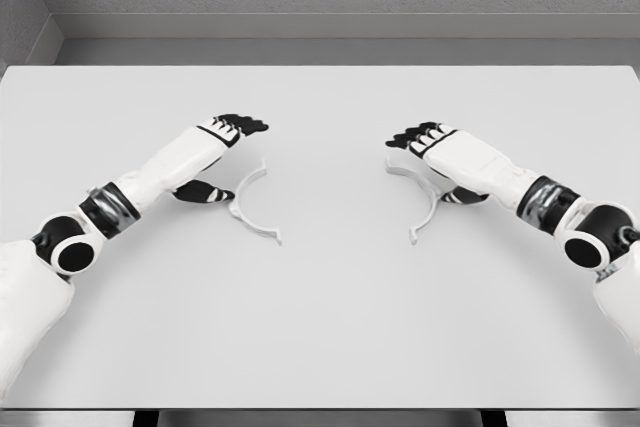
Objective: Assemble PVC drainage pipe clamps
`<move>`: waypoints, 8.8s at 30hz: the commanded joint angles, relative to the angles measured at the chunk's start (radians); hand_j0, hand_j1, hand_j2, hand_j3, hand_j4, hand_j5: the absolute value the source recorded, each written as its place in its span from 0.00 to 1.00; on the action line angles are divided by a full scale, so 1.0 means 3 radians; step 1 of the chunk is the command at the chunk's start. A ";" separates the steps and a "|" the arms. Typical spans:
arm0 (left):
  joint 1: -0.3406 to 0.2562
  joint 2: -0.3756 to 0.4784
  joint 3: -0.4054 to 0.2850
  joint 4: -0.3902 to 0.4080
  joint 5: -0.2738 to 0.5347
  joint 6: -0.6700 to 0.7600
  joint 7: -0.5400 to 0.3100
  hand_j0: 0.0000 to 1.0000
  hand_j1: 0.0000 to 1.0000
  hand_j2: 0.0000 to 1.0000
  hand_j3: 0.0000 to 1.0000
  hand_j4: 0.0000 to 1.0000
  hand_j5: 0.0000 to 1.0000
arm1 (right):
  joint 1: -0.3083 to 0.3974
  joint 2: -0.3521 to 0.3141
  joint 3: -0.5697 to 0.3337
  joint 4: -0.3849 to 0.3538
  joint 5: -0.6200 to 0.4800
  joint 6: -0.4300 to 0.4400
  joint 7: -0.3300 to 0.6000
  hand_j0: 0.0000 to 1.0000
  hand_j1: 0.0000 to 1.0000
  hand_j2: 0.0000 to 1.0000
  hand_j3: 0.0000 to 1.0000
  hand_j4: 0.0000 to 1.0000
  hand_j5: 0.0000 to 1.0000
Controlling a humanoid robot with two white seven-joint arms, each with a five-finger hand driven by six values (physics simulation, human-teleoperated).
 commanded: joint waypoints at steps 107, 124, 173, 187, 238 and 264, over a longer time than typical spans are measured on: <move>0.0061 -0.0266 0.0049 -0.0063 0.0084 0.0001 0.0002 1.00 1.00 1.00 1.00 1.00 1.00 | -0.0915 0.0698 0.0668 0.0811 0.0228 0.0484 -0.0016 1.00 1.00 1.00 1.00 1.00 1.00; -0.0092 -0.0148 0.0054 0.0121 0.0084 0.0001 0.0007 1.00 1.00 1.00 1.00 1.00 1.00 | -0.0961 0.0867 0.0786 0.0965 0.0315 0.0484 -0.0016 1.00 1.00 1.00 1.00 1.00 1.00; 0.0251 0.0087 -0.0258 -0.0548 0.0171 0.0001 0.0007 1.00 1.00 1.00 1.00 1.00 1.00 | 0.0389 -0.1055 -0.0559 -0.0718 -0.1986 -0.0525 0.0163 1.00 1.00 1.00 1.00 1.00 1.00; 0.0210 0.0051 -0.0268 -0.0518 0.0166 0.0001 0.0007 1.00 1.00 1.00 1.00 1.00 1.00 | 0.0383 -0.1030 -0.0554 -0.0702 -0.1986 -0.0525 0.0163 1.00 1.00 1.00 1.00 1.00 1.00; -0.0041 0.0057 -0.0288 -0.0410 0.0242 0.0001 0.0012 1.00 1.00 1.00 1.00 1.00 1.00 | 0.0297 -0.0841 -0.0548 -0.0702 -0.1858 -0.0525 0.0163 1.00 1.00 1.00 1.00 1.00 1.00; 0.0077 0.0051 -0.0334 -0.0370 0.0248 0.0001 0.0007 1.00 1.00 1.00 1.00 1.00 1.00 | 0.0297 -0.0846 -0.0548 -0.0697 -0.1858 -0.0525 0.0168 1.00 1.00 1.00 1.00 1.00 1.00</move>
